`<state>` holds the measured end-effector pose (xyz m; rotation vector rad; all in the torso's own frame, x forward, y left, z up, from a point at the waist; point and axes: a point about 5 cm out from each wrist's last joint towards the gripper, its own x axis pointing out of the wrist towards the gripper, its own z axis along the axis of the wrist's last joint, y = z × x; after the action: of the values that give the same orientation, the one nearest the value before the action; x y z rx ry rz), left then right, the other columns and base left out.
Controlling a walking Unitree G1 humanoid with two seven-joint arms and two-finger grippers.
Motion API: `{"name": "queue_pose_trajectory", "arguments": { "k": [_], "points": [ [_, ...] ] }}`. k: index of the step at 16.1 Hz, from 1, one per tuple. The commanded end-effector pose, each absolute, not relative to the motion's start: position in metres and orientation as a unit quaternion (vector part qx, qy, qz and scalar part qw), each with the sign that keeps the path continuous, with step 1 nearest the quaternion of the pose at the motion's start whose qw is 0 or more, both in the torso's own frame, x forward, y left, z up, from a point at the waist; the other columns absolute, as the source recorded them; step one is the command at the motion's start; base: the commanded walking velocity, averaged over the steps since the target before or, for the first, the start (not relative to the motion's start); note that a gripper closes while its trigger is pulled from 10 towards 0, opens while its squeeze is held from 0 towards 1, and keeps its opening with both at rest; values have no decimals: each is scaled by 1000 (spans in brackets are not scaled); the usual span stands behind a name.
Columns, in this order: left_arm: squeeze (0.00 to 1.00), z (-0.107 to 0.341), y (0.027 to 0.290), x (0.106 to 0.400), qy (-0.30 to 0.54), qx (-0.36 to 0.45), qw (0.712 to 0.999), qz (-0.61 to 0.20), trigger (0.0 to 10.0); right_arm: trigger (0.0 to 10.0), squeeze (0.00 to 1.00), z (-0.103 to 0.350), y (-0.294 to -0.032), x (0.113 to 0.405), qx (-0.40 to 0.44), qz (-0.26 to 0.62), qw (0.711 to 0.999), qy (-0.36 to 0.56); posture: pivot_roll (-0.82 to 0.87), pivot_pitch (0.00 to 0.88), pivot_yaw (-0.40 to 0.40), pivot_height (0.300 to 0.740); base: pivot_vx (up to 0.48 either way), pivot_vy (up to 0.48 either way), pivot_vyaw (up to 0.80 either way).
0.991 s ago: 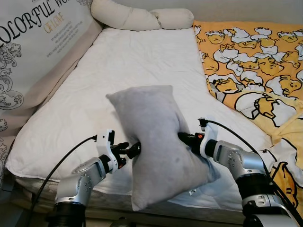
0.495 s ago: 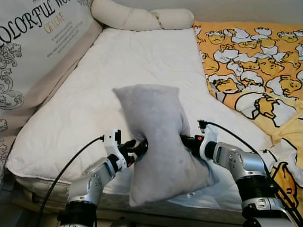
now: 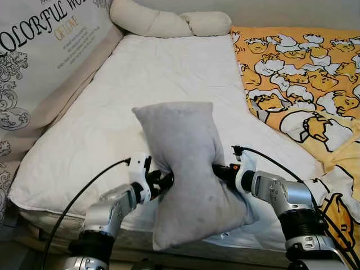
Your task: Clean up the room
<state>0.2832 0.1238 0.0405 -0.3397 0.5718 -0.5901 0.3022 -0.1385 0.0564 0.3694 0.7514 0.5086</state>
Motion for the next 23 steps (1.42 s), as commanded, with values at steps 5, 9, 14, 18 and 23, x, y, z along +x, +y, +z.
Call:
{"name": "queue_pose_trajectory", "arguments": {
  "k": [5,9,14,18,23],
  "points": [
    [0,44,117,288,291,-129,905,-284,0,0,0,51,-128,298,170,254,867,393,13,0,27,740,0,0,0],
    [0,46,116,285,294,-117,905,-284,0,0,0,53,-124,299,151,278,876,363,24,0,26,740,0,0,0],
    [0,56,119,289,274,-109,918,-265,0,0,0,57,-119,303,167,248,889,348,29,0,33,740,0,0,0],
    [0,75,114,295,240,-98,928,-268,0,0,0,62,-115,303,157,247,900,324,27,0,37,740,0,0,0],
    [0,79,117,295,227,-80,935,-261,0,0,0,66,-118,304,146,237,915,293,22,0,36,740,0,0,0]
  ]
}}
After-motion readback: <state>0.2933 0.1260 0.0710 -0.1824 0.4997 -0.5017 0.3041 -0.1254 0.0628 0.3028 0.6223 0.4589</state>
